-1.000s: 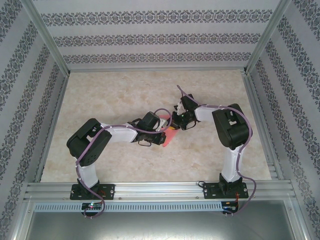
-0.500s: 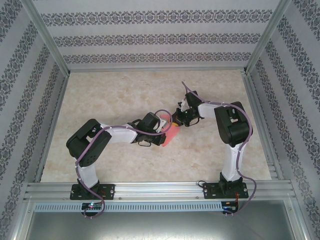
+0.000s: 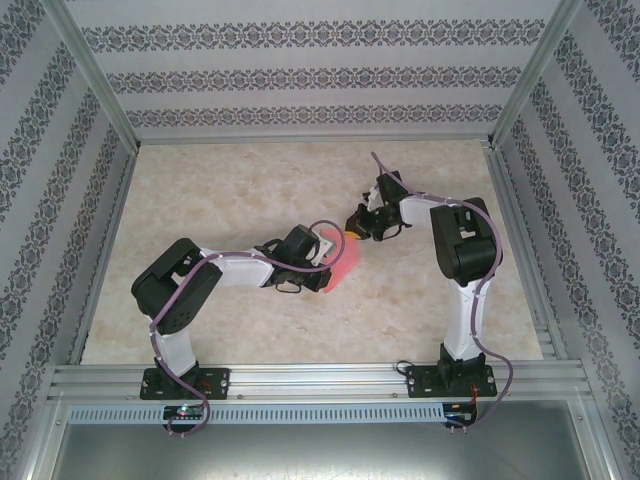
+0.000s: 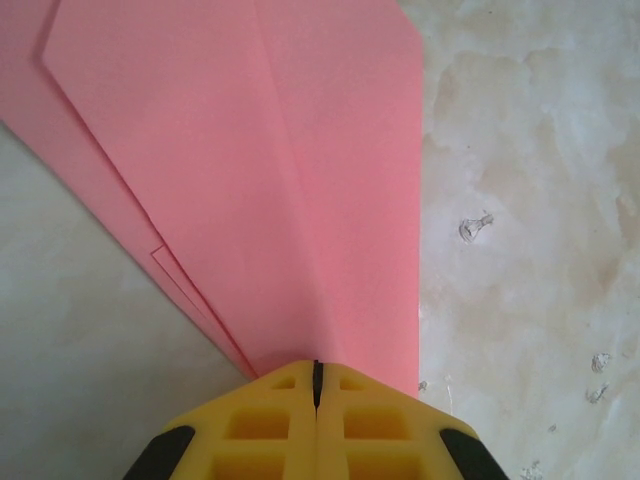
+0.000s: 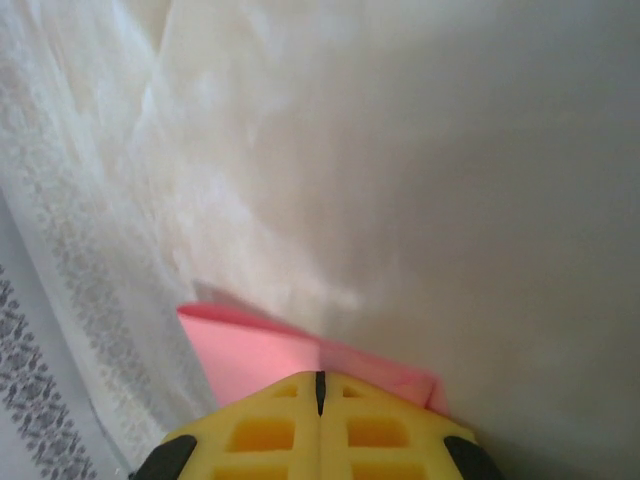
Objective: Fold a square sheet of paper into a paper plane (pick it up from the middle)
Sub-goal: Fourth fold the wing at the center of the table.
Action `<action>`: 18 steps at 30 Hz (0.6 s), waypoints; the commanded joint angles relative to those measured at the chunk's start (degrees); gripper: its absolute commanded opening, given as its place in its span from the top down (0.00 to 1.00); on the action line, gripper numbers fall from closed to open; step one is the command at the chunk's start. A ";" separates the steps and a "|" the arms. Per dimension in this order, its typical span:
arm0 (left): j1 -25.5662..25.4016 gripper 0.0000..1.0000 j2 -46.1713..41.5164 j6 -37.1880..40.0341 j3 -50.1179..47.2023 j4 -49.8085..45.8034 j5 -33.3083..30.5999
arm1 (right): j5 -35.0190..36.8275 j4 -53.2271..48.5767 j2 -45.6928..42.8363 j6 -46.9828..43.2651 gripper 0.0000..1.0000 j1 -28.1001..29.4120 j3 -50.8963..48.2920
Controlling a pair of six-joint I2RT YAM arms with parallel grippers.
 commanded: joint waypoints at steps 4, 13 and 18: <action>-0.71 0.96 3.84 2.13 -4.49 -20.70 -3.03 | 7.60 -0.44 1.18 -2.54 0.97 -2.18 4.32; -0.71 0.95 4.01 2.25 -2.31 -20.26 -2.39 | 7.74 -0.93 -11.82 -3.18 0.97 -1.41 -4.56; -0.71 0.94 4.24 2.06 -1.26 -19.61 -1.18 | 4.00 1.68 -17.06 -0.16 0.97 2.83 -11.93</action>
